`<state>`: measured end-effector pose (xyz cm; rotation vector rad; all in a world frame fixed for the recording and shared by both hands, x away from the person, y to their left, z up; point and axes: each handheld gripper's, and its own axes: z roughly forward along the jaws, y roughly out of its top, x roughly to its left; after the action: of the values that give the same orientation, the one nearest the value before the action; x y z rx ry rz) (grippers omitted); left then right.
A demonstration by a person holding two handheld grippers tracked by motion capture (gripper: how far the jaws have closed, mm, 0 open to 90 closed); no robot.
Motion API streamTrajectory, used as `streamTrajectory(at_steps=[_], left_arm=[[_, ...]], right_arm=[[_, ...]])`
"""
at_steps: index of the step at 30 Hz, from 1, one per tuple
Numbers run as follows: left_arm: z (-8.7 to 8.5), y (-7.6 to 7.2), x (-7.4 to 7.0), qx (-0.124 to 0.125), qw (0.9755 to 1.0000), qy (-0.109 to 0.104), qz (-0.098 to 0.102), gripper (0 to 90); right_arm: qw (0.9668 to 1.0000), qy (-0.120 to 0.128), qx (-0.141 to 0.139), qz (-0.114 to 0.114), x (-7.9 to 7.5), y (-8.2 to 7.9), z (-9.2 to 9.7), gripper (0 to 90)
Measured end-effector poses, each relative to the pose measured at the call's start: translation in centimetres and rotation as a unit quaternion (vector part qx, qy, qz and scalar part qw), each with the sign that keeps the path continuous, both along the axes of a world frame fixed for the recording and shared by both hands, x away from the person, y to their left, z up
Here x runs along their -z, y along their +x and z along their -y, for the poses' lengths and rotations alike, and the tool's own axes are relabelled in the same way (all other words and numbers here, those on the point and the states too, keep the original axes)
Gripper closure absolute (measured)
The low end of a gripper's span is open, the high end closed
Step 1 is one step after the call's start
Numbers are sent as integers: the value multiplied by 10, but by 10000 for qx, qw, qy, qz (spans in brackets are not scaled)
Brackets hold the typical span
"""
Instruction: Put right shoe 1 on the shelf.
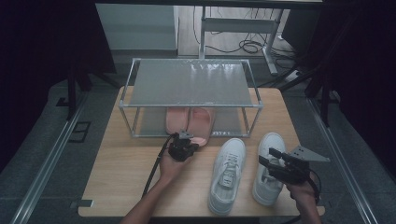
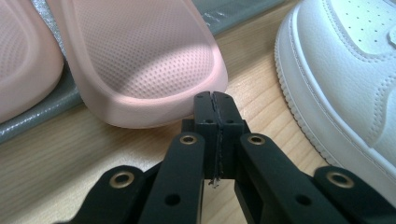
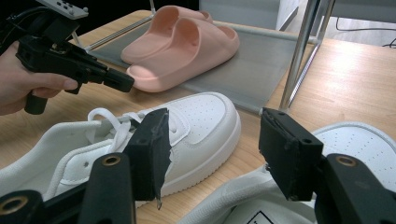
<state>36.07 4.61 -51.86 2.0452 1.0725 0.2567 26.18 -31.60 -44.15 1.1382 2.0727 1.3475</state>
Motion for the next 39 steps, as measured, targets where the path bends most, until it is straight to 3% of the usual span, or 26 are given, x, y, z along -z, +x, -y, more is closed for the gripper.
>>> streamTrajectory(at_steps=[11, 27, 39], left_arm=[[6, 10, 2, -156, 9999, -73, 16, 900], [10, 27, 4, -339, 9994, 7, 23, 900], [13, 44, 7, -535, 9985, -88, -93, 900]], right_arm=[[10000, 2, 5, 1, 0, 0, 0, 434], [10000, 23, 19, 18, -1, -1, 1, 434], [10000, 25, 22, 14, -1, 0, 1, 434]])
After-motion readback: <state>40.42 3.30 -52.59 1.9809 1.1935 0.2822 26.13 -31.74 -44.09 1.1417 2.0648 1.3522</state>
